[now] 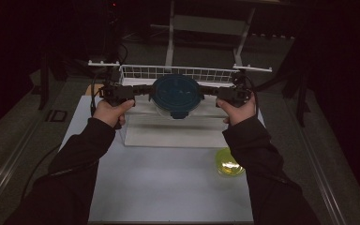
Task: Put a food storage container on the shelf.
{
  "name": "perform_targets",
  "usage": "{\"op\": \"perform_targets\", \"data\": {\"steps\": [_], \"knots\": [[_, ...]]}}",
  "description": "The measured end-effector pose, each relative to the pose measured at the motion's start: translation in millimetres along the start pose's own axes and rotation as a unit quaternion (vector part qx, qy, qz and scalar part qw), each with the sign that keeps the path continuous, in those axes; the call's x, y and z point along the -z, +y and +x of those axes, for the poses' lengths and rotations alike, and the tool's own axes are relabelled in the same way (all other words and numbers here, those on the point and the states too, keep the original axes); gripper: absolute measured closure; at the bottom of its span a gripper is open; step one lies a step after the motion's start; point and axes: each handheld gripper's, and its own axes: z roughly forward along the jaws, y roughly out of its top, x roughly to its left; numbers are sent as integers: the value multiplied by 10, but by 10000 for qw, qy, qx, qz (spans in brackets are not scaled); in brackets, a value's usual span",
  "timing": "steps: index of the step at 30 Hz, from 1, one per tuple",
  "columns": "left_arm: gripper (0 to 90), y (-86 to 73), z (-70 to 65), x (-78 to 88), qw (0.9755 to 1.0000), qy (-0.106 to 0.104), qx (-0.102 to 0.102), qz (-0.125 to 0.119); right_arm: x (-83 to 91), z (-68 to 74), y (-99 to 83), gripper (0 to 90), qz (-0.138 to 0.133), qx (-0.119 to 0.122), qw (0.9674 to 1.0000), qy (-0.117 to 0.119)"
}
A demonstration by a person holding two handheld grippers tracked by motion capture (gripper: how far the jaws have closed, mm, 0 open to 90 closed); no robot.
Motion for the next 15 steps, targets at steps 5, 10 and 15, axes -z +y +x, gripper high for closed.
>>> {"op": "perform_targets", "data": {"steps": [5,10,15], "knots": [[354,-75,-94,101,9990,-76,-427,-136,58,84,-47,503,-56,222,9997,5],[238,-204,-220,217,9958,-269,-856,-191,153,262,-139,480,-71,648,9978,-145],[123,-369,-312,290,9938,-206,-1074,-217,229,370,-285,543,-103,839,9964,8]]}}
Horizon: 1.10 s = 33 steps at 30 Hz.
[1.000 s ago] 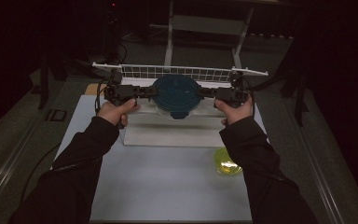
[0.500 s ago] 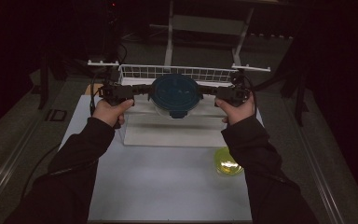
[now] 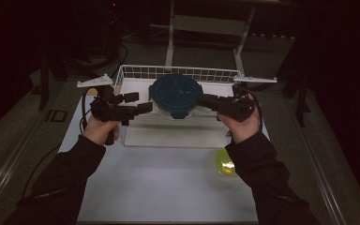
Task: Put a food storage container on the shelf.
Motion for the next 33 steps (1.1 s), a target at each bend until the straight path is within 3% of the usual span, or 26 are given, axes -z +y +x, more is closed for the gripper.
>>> {"op": "perform_targets", "data": {"steps": [3,8,13,16,20,23,27,33], "knots": [[17,-89,-47,25,9999,55,-62,69,33,63,-62,563,45,105,9999,80],[5,-255,-108,63,9996,83,-246,139,32,152,-176,629,217,106,9996,162],[5,-411,-184,80,9988,86,-453,160,-11,220,-278,767,343,85,9989,319],[5,-548,-233,70,9983,103,-529,243,-60,254,-335,898,452,76,9981,405],[0,-725,-277,54,9972,-68,-631,400,-142,272,-388,900,580,-56,9972,478],[0,-846,-312,40,9962,-39,-708,508,-192,274,-405,900,627,-84,9966,537],[0,-989,-304,41,9973,55,-563,464,-250,320,-411,899,678,-38,9959,596],[0,-1293,-296,9,9969,190,-475,599,-349,355,-348,899,641,-35,9963,577]]}}
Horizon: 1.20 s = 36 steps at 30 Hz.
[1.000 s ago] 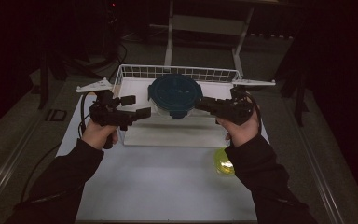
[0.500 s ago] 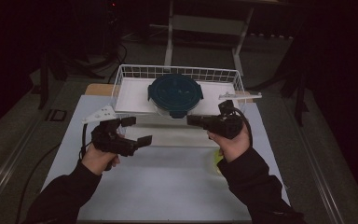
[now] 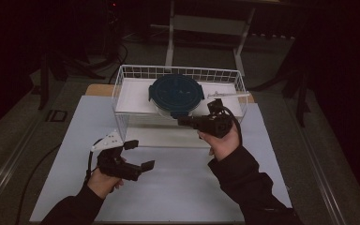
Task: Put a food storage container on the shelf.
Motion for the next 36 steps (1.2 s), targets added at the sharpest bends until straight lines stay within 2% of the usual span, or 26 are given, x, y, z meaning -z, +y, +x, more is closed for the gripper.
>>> {"op": "perform_targets", "data": {"steps": [2,4,6,10,12,16,20,26,28,32,36], "knots": [[0,-98,-23,-18,10000,58,-50,11,-30,-26,24,900,-4,-81,9999,65],[0,-190,-50,-36,9998,146,-99,29,-54,-27,43,899,-29,-78,10000,-17],[0,-282,-73,-56,9997,206,-143,8,-78,-46,65,899,-33,-140,9999,21],[0,-387,-89,-85,9991,332,-250,87,-120,-63,108,899,-32,-129,9999,-39],[0,-406,-104,-92,9991,329,-242,106,-138,-75,134,899,-36,-113,9999,-113],[0,-427,-170,-115,9985,303,-401,225,-169,-131,177,899,-69,-183,9997,-132],[0,-443,-155,-120,9991,283,-274,185,-189,-168,211,899,-96,-232,9995,-212],[0,-477,-147,-134,9983,388,-377,200,-195,-213,254,899,-158,-310,9991,-239],[0,-487,-148,-131,9985,414,-332,112,-195,-224,265,899,-163,-312,9990,-276],[0,-491,-148,-134,9983,426,-370,110,-197,-258,288,899,-205,-358,9988,-264],[0,-490,-148,-137,9985,369,-377,121,-197,-241,313,898,-215,-297,9989,-303]]}}
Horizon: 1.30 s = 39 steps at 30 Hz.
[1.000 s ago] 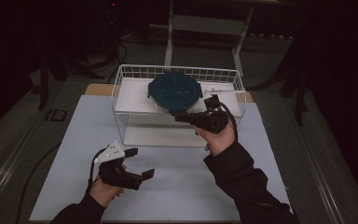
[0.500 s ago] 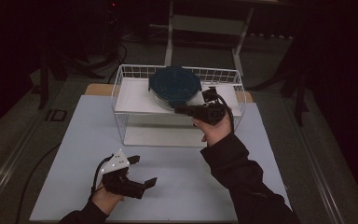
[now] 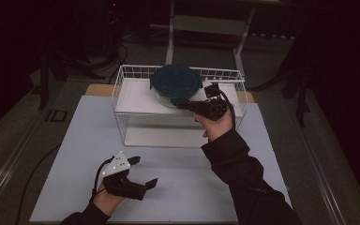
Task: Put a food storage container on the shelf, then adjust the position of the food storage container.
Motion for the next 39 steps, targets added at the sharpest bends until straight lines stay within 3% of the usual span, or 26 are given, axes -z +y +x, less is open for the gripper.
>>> {"op": "perform_targets", "data": {"steps": [2,9,11,15,17,21,24,27,32,35,39], "knots": [[0,-2,1,-2,10000,-31,-4,2,0,14,-4,891,-2,-8,10000,-9],[0,-14,-6,-13,10000,-68,-18,71,48,88,-104,717,-20,401,9992,-44],[0,-15,-15,-7,9999,-74,-19,72,81,99,-163,622,-21,600,9982,-29],[0,-12,-22,16,10000,-76,-27,16,176,66,-290,385,-136,645,9978,101],[0,-11,-16,27,10000,-66,-40,3,241,15,-358,254,-190,664,9970,361],[0,-14,9,35,10000,-52,38,-8,354,-64,-450,237,-265,787,9962,252],[0,-21,5,23,9999,-81,67,-15,412,-103,-489,223,-330,775,9958,357],[0,-19,-4,6,9999,-103,28,12,538,-168,-601,195,-503,947,9936,357],[0,-19,-6,19,10000,-87,19,5,706,-209,-750,144,-331,1024,9939,221],[0,-16,-6,29,10000,-65,15,-3,810,-239,-845,152,-374,1029,9940,61],[0,-17,-8,23,10000,-66,-7,-10,959,-304,-974,233,-361,1047,9938,-114]]}}
